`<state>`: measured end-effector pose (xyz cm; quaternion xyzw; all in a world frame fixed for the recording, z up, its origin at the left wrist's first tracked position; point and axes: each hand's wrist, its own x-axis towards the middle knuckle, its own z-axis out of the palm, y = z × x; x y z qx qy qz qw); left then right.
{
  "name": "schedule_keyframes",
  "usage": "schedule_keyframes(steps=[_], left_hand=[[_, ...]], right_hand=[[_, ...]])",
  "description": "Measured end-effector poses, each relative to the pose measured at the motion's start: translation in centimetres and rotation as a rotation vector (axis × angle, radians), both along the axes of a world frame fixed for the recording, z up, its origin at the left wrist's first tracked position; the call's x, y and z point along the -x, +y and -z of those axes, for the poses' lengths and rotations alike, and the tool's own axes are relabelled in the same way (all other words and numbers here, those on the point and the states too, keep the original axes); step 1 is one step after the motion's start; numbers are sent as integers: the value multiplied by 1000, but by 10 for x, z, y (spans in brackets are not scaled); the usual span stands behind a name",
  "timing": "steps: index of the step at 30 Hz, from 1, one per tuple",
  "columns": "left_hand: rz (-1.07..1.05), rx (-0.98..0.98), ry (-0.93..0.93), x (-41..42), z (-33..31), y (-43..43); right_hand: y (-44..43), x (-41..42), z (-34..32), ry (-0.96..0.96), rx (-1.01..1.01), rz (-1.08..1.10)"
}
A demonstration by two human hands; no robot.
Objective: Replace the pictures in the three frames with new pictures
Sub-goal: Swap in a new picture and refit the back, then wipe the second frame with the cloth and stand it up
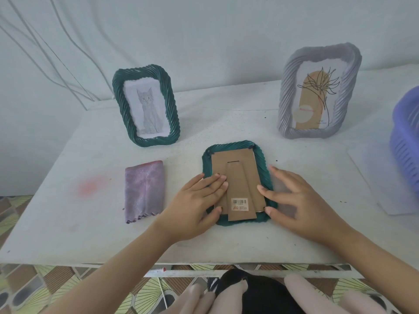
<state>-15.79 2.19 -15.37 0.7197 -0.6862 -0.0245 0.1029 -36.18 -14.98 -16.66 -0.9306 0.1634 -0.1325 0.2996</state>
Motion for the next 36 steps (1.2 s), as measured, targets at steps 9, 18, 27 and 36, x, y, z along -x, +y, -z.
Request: schedule_keyframes(steps=[9, 18, 27, 36], left_hand=[[-264, 72, 259, 30, -22, -12], [-546, 81, 193, 65, -76, -48], [-673, 234, 764, 38, -110, -21], [-709, 332, 1292, 35, -31, -11]], right_hand=[[10, -9, -23, -160, -706, 159], [14, -30, -59, -489, -1435, 180], [26, -35, -41, -313, -1098, 266], [32, -33, -23, -234, -547, 364]])
